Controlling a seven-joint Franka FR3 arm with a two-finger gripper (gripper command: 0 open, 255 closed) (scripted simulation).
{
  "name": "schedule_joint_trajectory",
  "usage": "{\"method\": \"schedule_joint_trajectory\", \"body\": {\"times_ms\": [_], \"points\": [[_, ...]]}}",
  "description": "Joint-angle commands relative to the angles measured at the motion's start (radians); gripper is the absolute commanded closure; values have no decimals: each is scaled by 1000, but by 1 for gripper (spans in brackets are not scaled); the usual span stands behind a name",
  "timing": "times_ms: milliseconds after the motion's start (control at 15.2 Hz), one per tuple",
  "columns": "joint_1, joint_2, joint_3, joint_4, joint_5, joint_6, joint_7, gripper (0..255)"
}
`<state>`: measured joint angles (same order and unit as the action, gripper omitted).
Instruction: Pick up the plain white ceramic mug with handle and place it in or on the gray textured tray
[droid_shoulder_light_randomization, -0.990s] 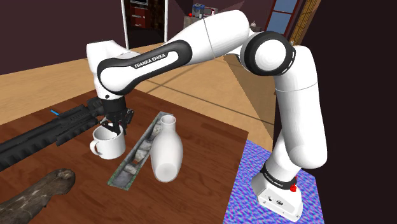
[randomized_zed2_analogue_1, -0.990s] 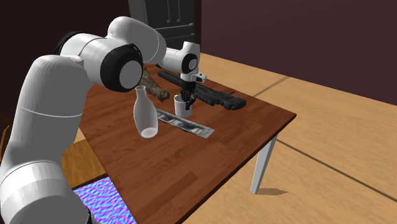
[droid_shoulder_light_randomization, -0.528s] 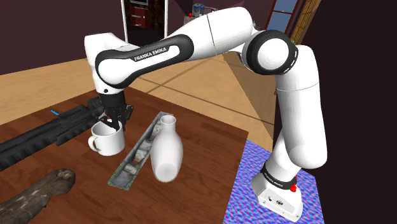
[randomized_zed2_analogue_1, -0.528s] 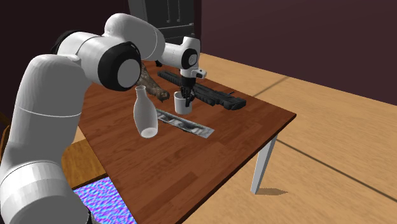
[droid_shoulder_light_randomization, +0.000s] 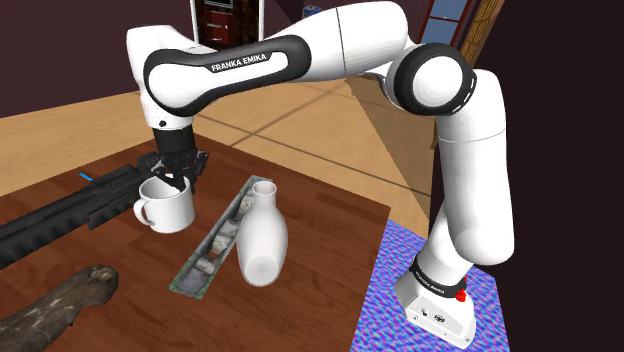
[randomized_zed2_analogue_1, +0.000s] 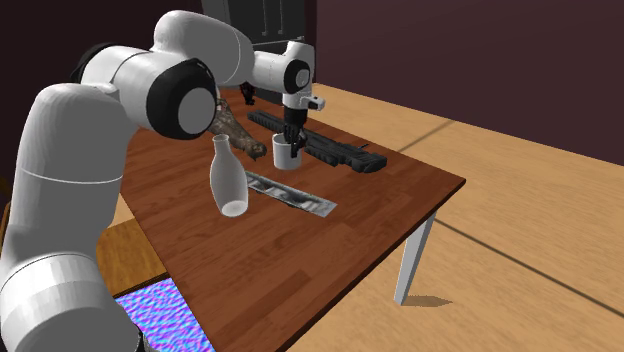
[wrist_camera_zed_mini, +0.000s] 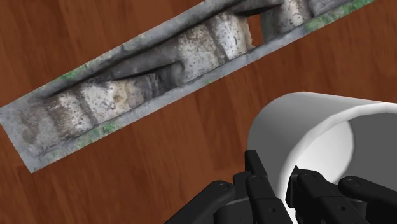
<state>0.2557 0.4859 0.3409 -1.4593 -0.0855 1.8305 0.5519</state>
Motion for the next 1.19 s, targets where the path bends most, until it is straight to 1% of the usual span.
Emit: {"method": "schedule_joint_trajectory", "body": {"times_ms": [0, 594, 858, 1122], "points": [[1, -3, 1, 24, 2, -27, 0, 255], [7, -15, 5, 129, 6, -142, 1, 255], [-60, -204, 11, -121, 61, -76, -48, 255], [-109, -376, 2, -320, 117, -42, -111, 255]]}}
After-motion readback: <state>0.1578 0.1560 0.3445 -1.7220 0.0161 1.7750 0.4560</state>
